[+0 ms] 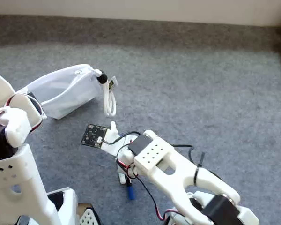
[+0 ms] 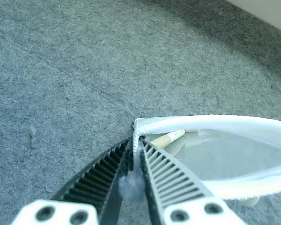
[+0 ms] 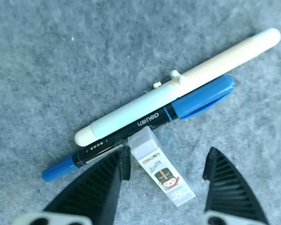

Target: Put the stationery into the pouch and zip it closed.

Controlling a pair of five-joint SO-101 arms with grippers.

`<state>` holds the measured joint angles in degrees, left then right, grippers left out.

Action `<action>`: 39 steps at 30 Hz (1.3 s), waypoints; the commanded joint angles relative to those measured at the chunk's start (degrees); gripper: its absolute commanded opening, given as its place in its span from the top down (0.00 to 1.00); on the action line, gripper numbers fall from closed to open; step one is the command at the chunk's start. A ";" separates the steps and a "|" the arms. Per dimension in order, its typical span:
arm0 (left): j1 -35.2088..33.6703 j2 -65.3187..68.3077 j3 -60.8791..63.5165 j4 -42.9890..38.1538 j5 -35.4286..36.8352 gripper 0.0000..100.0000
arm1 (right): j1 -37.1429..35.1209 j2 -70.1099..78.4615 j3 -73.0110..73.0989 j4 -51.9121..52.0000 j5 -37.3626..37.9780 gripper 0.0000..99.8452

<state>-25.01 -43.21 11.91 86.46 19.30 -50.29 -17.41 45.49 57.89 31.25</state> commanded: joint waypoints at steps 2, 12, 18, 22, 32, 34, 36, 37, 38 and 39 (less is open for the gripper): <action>-1.19 0.04 1.63 -0.35 -0.26 0.99 | 1.19 4.88 -0.92 -1.71 1.23 0.76; -1.19 0.04 1.63 -0.35 -0.26 0.99 | 2.95 7.08 -1.01 -3.30 1.32 0.83; -1.19 0.04 1.63 -0.35 -0.26 0.99 | 2.95 6.55 -0.92 -9.01 1.05 0.99; -1.10 0.04 1.63 -0.35 -0.26 0.99 | 3.03 3.30 -1.01 -5.76 0.79 1.00; 1.89 -0.04 1.19 -0.26 -0.79 0.99 | 3.03 -15.78 -0.48 -2.24 -8.44 1.00; 4.09 -0.04 1.19 -0.26 -2.20 0.99 | 3.03 -18.24 -0.40 -2.15 -10.64 1.00; 6.29 -0.04 1.19 -0.26 -2.20 0.99 | 3.30 -20.62 -0.31 -2.15 -12.57 1.00; 7.52 -0.04 1.19 -0.26 -2.20 0.99 | 3.91 -21.85 -0.31 -2.07 -13.45 1.00; 9.01 -0.04 1.19 -0.26 -2.37 0.99 | 4.62 -22.90 -0.31 -2.07 -14.33 1.00; 10.24 -0.04 1.19 -0.26 -2.46 0.99 | 5.49 -23.87 -0.31 -2.07 -15.21 1.00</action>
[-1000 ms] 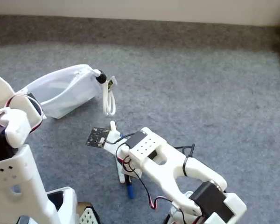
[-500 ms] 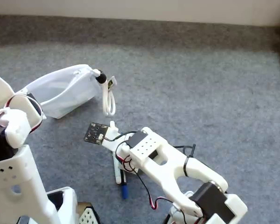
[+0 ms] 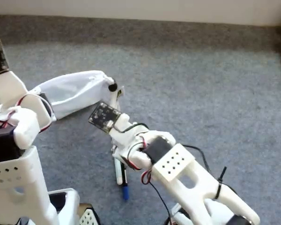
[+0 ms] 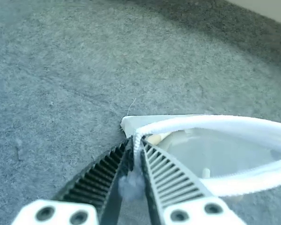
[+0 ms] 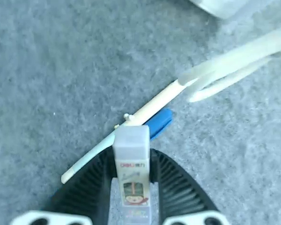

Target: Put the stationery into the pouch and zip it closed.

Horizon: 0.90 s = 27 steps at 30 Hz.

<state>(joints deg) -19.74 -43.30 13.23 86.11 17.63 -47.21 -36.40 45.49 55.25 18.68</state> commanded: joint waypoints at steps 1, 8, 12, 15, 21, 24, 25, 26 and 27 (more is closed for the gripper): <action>6.02 0.04 -0.22 0.09 -0.79 0.99 | 3.38 -6.11 -0.31 0.57 -3.34 1.00; 12.79 0.48 -4.79 0.53 -0.53 0.99 | 6.81 -15.69 -0.31 0.57 -8.53 1.00; 15.60 0.57 -4.79 0.53 -0.53 0.99 | 7.16 -21.41 -0.31 0.57 -11.52 1.00; 15.78 0.57 -5.23 0.53 -0.44 0.99 | 7.16 -24.66 -0.31 0.40 -13.54 1.00; 16.22 0.66 -6.29 0.62 -0.35 0.99 | 6.99 -28.35 -0.48 0.04 -16.26 1.00; 16.31 0.66 -5.93 0.62 -0.35 0.99 | 6.81 -29.67 -0.57 -3.74 -18.64 1.00; 16.13 0.66 -5.93 0.62 -0.35 0.99 | 6.81 -29.85 -0.48 -5.76 -19.16 1.00; 16.13 0.66 -5.93 0.62 -0.35 0.99 | 6.81 -29.93 -0.48 -7.87 -19.52 1.00; 16.04 0.66 -5.93 0.62 -0.35 0.99 | 6.81 -30.02 -0.48 -10.07 -19.52 1.00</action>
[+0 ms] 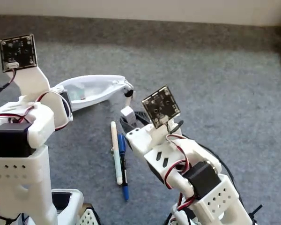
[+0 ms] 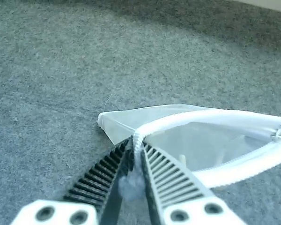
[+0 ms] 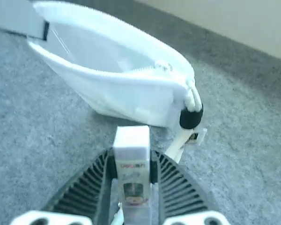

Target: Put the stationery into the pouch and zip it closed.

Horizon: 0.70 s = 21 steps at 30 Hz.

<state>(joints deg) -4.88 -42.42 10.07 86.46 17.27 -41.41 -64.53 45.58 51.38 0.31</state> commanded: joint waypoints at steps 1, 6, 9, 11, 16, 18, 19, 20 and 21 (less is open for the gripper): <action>1.19 -0.22 -2.68 0.26 0.00 0.99 | 1.01 -1.89 -0.57 -8.13 -1.14 1.00; 1.19 -0.31 -0.40 -0.18 -0.09 0.99 | -0.48 -1.89 -0.75 -16.13 -1.14 1.00; 1.19 -0.31 -0.31 -0.18 -0.09 0.99 | -3.65 -1.89 -0.57 -22.46 -1.14 1.00; 1.10 -0.31 -0.31 -0.09 -0.09 0.99 | -6.37 -1.71 -0.40 -27.30 -1.14 1.00; 1.10 -0.40 -0.31 0.00 -0.09 0.99 | -8.48 2.42 1.27 -40.04 -1.05 1.00; 1.10 -0.40 -0.31 0.09 -0.09 0.99 | -8.22 6.37 2.15 -45.58 -1.05 1.00; 1.10 -0.40 -0.31 0.18 -0.09 0.99 | -8.13 8.40 2.68 -48.48 -1.05 1.00; 1.10 -0.40 -0.31 0.18 -0.09 0.99 | -8.04 10.33 2.86 -51.12 -1.05 1.00; 1.10 -0.40 -0.31 0.18 -0.09 0.99 | -8.04 12.09 3.03 -53.32 -1.05 1.00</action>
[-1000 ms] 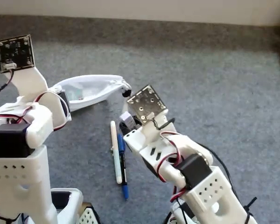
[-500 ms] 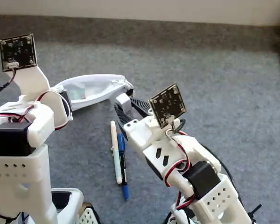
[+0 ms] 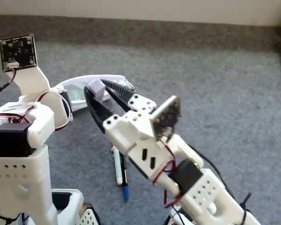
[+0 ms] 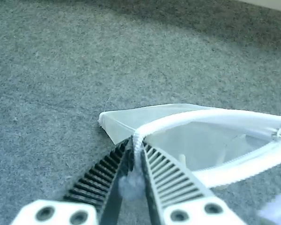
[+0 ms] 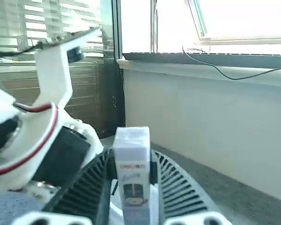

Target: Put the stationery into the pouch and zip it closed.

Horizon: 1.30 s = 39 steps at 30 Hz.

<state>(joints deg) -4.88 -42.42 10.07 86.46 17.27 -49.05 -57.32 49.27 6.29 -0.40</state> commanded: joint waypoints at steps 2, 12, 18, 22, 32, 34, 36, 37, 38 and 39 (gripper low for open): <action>1.10 -0.40 -0.31 0.18 -0.09 0.99 | -0.40 7.69 0.04 -11.82 -0.35 1.00; 1.01 -0.66 -0.22 0.26 -0.18 0.99 | 2.77 15.08 0.22 -13.58 -0.35 1.00; 1.01 -0.66 -0.22 0.26 -0.18 0.99 | 3.03 17.19 1.19 -13.58 -0.35 1.00; 1.01 -0.66 -0.22 0.26 -0.18 0.99 | 3.03 15.43 4.00 -13.67 -0.35 0.95; 1.01 -0.66 -0.22 0.26 -0.18 0.99 | 3.03 8.13 7.96 -12.88 -0.35 0.88; -0.31 -0.66 -0.22 0.18 -0.18 0.99 | 3.03 6.11 8.04 -9.89 -0.35 0.88; -1.80 -0.66 -0.22 0.00 -0.18 0.99 | 3.03 3.82 8.04 -5.67 -0.35 0.88; -2.77 -0.75 -0.22 -0.09 -0.18 0.99 | 3.03 2.51 8.04 -3.47 -0.35 0.88; -3.47 -0.75 -0.22 -0.09 -0.18 0.99 | 3.03 1.10 8.04 -1.10 -0.35 0.88; -4.00 -0.75 -0.22 -0.09 -0.18 0.99 | 3.03 -0.40 8.04 1.63 -0.35 0.88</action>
<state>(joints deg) -6.20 -42.42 10.15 86.46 17.27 -46.77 -52.57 57.89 1.98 -0.48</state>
